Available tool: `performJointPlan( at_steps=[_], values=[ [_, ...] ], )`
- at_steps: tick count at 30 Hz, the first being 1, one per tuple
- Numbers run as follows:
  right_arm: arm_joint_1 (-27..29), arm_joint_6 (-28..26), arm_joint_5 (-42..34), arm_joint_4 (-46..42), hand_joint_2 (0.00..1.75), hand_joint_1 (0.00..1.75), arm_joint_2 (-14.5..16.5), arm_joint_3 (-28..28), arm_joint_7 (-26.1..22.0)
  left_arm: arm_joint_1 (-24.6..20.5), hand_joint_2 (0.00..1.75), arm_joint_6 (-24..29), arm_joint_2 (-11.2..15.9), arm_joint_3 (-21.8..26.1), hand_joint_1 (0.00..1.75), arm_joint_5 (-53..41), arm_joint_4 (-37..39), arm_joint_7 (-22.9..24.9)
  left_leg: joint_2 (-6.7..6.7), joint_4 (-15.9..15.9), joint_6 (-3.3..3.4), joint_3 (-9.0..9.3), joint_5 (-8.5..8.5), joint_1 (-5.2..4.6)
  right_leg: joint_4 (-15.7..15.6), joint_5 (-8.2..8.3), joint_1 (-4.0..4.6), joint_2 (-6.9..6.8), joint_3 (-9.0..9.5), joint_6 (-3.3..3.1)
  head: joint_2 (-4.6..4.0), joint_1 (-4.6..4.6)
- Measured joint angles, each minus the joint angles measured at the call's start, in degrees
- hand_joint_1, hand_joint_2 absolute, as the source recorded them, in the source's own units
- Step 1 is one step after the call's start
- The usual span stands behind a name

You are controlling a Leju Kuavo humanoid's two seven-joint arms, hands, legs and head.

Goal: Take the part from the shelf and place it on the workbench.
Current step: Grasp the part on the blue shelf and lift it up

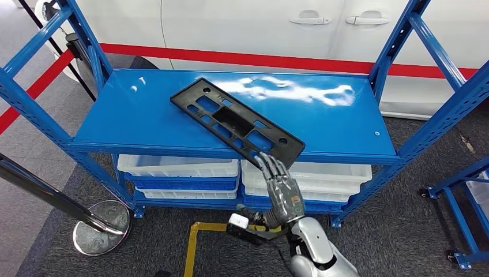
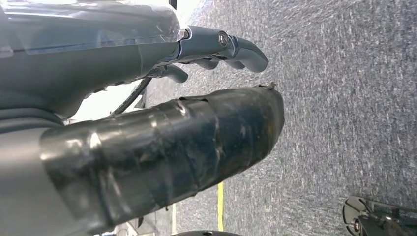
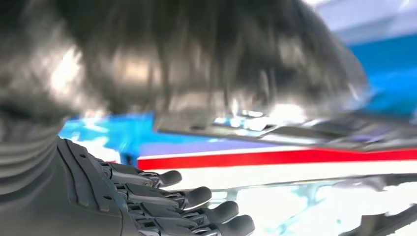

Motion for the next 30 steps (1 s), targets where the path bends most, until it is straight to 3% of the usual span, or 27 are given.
performJointPlan(
  at_steps=[24, 27, 30],
  values=[
    [3.4, 1.2, 2.6, -4.4, 1.75, 0.0, -1.8, 4.9, -0.1, 0.0, 0.0, 0.1, -0.2, 1.5, 0.0, -0.1, 0.0, -0.5, 0.0, 0.1, 0.01, -0.06, 0.03, -0.07, 0.0, 0.08, -0.01, 0.0, 0.02, 0.09, 0.0, -0.01],
    [3.6, -0.2, 5.5, -4.3, 1.75, 0.0, -1.8, 5.6, 1.8, 0.0, 0.0, 0.1, -0.3, 1.5, 0.0, -0.4, 0.0, -0.5, 0.0, 0.1, 0.02, -0.13, 0.03, -0.08, 0.0, 0.09, -0.01, 0.0, 0.02, 0.09, 0.0, 0.0],
    [2.5, -4.1, 13.5, -2.8, 1.75, 0.0, -1.5, 6.5, 8.4, 0.0, 0.0, -0.1, -0.4, 1.5, 0.0, -1.7, 0.0, -0.3, 0.02, 0.1, 0.02, -0.34, 0.03, -0.07, 0.0, 0.09, -0.03, 0.0, 0.03, 0.09, 0.0, 0.01]
  ],
)
